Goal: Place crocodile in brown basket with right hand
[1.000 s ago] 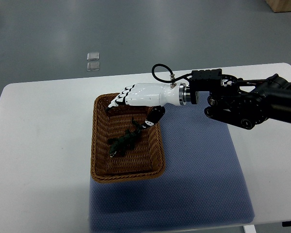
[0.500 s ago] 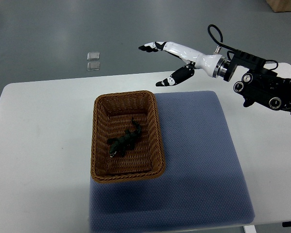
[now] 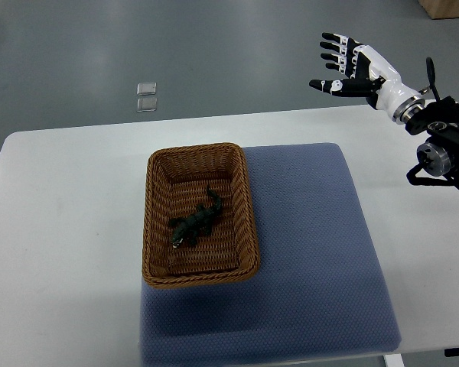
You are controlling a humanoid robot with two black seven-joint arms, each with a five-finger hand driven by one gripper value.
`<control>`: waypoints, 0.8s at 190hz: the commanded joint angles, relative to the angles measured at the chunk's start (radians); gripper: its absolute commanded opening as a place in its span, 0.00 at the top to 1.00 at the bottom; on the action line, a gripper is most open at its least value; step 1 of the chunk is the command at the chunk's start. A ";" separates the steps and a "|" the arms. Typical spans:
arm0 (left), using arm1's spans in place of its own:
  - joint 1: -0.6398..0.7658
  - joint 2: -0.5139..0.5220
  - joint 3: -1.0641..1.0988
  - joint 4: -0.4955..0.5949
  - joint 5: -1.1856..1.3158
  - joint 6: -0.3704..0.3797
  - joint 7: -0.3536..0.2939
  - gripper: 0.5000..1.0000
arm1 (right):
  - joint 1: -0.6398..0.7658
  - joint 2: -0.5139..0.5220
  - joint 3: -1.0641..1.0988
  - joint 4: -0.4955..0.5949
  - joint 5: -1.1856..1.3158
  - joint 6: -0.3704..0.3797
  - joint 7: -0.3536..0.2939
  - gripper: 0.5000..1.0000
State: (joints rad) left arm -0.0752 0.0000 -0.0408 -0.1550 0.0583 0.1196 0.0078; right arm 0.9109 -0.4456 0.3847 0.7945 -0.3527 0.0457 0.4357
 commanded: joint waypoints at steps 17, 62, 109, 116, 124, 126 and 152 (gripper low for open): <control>0.000 0.000 -0.001 0.000 0.000 0.000 0.001 0.00 | -0.041 -0.018 0.006 -0.003 0.127 0.002 -0.063 0.20; 0.000 0.000 -0.001 0.000 0.000 0.000 0.000 0.00 | -0.070 -0.038 0.006 0.000 0.308 0.003 -0.138 0.21; 0.000 0.000 -0.001 0.002 0.000 0.000 0.000 0.00 | -0.107 -0.041 0.006 0.000 0.351 0.002 -0.135 0.21; 0.000 0.000 -0.001 0.000 0.000 0.000 0.000 0.00 | -0.110 -0.039 0.006 0.000 0.351 -0.001 -0.126 0.20; 0.000 0.000 -0.001 0.000 0.000 0.000 0.000 0.00 | -0.116 -0.038 0.008 -0.001 0.350 -0.003 -0.124 0.17; -0.002 0.000 -0.001 0.000 0.000 0.000 0.000 0.00 | -0.118 -0.038 0.006 -0.001 0.350 -0.003 -0.126 0.16; 0.000 0.000 -0.001 0.000 0.000 0.000 0.000 0.00 | -0.127 -0.038 0.006 -0.003 0.351 -0.001 -0.126 0.15</control>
State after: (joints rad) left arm -0.0752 0.0000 -0.0415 -0.1541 0.0583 0.1196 0.0078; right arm 0.7917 -0.4840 0.3910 0.7925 -0.0017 0.0450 0.3099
